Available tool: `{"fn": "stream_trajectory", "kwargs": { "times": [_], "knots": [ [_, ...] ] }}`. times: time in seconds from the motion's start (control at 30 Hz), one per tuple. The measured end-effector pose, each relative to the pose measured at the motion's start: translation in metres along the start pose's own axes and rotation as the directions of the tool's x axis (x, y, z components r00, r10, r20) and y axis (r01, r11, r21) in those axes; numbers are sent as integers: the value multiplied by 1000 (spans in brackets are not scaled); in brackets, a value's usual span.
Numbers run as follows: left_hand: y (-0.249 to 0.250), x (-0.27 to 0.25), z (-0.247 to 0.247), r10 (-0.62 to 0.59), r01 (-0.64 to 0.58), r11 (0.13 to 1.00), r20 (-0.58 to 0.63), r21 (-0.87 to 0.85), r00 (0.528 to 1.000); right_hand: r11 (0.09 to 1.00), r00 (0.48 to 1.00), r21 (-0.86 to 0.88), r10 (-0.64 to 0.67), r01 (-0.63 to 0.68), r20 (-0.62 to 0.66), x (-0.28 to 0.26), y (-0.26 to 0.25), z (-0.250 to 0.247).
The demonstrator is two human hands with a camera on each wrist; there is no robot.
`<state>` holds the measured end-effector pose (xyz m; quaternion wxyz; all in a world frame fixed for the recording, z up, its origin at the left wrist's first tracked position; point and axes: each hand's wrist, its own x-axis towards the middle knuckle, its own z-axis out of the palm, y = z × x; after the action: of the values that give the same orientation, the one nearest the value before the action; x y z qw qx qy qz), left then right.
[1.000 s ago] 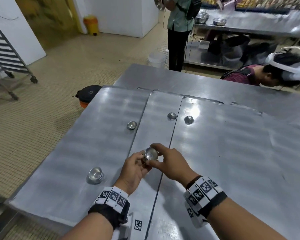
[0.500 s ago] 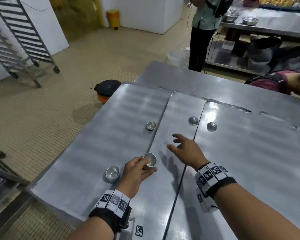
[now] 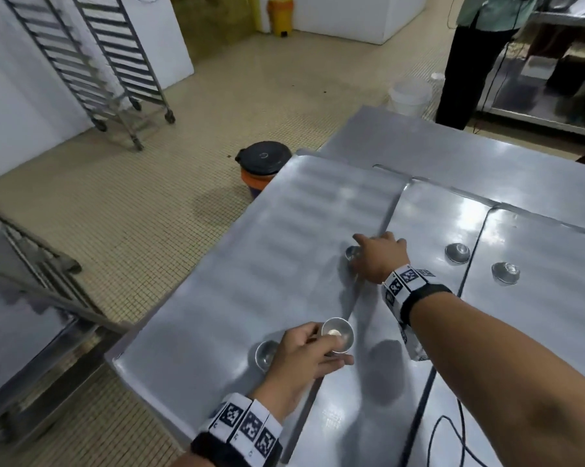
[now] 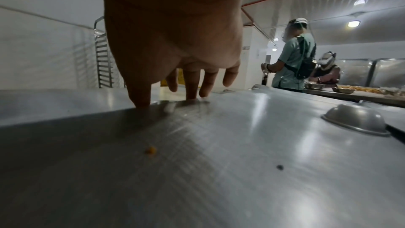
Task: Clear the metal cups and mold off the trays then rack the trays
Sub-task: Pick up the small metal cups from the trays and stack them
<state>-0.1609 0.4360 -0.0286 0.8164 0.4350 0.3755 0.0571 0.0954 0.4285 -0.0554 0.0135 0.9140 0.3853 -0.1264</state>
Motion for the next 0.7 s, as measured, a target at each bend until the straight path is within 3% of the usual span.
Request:
{"fn": "stream_trajectory", "kwargs": {
  "times": [0.17,0.33,0.47,0.57,0.7],
  "knots": [
    [1,-2,-5,-11,11,1000,10,5,1000,993,999,-113,-27,32,37,12,-5,10],
    [1,0,-7,-2,2,1000,-11,-2,1000,998,999,-47,-39,39,-13,7,-5,5],
    [1,3,-3,11,-11,1000,-21,0,1000,972,993,224,-53,75,-105,-18,-7,-10],
    [2,6,3,34,-35,999,-13,-31,999,867,988,488,-25,97,-152,-55,-2,-22],
    [1,6,18,70,-71,995,-7,-66,997,716,979,692,62,94,-196,-123,11,-30]
  ]
}}
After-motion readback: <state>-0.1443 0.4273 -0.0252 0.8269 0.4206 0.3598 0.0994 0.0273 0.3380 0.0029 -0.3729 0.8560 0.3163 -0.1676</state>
